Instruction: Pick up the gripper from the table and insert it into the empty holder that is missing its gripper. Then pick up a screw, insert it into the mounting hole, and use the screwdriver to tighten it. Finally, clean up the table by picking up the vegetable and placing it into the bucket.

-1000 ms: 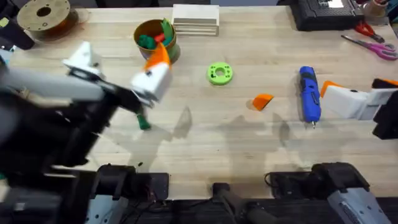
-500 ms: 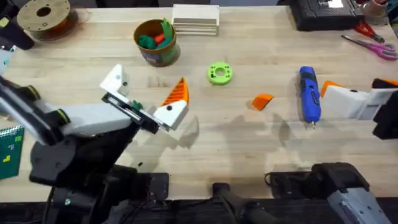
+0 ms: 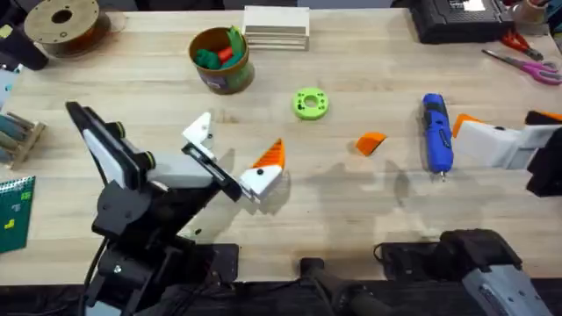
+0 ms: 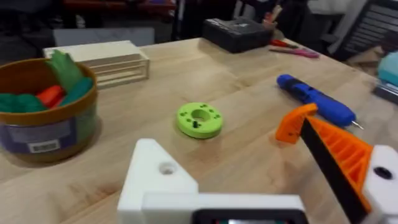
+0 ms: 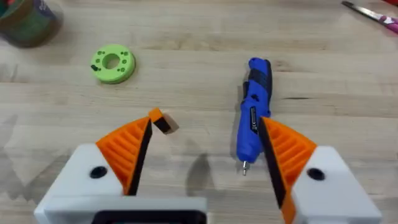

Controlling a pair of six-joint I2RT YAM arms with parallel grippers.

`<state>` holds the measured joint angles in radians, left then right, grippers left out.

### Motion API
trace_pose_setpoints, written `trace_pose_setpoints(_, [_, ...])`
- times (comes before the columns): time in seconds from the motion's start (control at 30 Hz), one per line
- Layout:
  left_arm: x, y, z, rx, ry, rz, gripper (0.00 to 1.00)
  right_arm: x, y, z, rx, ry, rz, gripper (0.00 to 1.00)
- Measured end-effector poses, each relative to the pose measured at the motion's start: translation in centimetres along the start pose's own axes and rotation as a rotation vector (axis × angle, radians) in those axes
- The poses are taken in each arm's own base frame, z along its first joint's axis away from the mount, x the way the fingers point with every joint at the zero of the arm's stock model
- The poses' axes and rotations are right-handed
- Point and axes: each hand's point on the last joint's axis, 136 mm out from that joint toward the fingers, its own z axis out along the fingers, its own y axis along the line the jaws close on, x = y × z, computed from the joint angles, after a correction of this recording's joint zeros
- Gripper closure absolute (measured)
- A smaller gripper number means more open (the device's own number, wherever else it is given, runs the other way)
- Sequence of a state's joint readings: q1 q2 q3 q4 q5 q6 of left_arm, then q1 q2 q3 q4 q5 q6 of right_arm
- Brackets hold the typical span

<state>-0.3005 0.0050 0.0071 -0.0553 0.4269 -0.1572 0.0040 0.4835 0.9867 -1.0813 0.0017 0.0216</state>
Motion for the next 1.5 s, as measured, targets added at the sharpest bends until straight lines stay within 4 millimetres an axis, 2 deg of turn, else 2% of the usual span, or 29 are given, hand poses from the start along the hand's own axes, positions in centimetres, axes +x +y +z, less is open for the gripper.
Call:
trace_pose_setpoints(0.17, [0.2, -1.4, 0.1, 0.058, 0.011, 0.003, 0.014, 0.0, 0.0, 0.0, 0.000, 0.000, 0.000, 0.012])
trace_pose_setpoints(0.73, [0.3, -1.4, 0.1, 0.060, 0.011, 0.003, 0.014, 0.0, 0.0, 0.0, 0.000, 0.000, 0.000, 0.012])
trace_pose_setpoints(1.0, [0.0, 0.0, 0.2, -0.025, -0.002, 0.014, 0.013, 0.0, 0.0, 0.0, 0.000, 0.000, 0.000, 0.012])
trace_pose_setpoints(1.17, [0.0, 0.1, 0.2, -0.029, -0.002, 0.017, 0.014, 0.0, 0.0, 0.0, 0.000, 0.000, 0.000, 0.012])
trace_pose_setpoints(1.4, [0.3, -1.5, 0.1, 0.063, 0.010, 0.029, 0.014, -0.1, 0.0, 0.0, 0.000, -0.003, 0.000, 0.012])
trace_pose_setpoints(1.5, [0.4, -2.4, 0.0, 0.119, 0.017, 0.042, 0.014, -0.9, 0.1, 0.0, -0.004, -0.037, 0.000, 0.012])
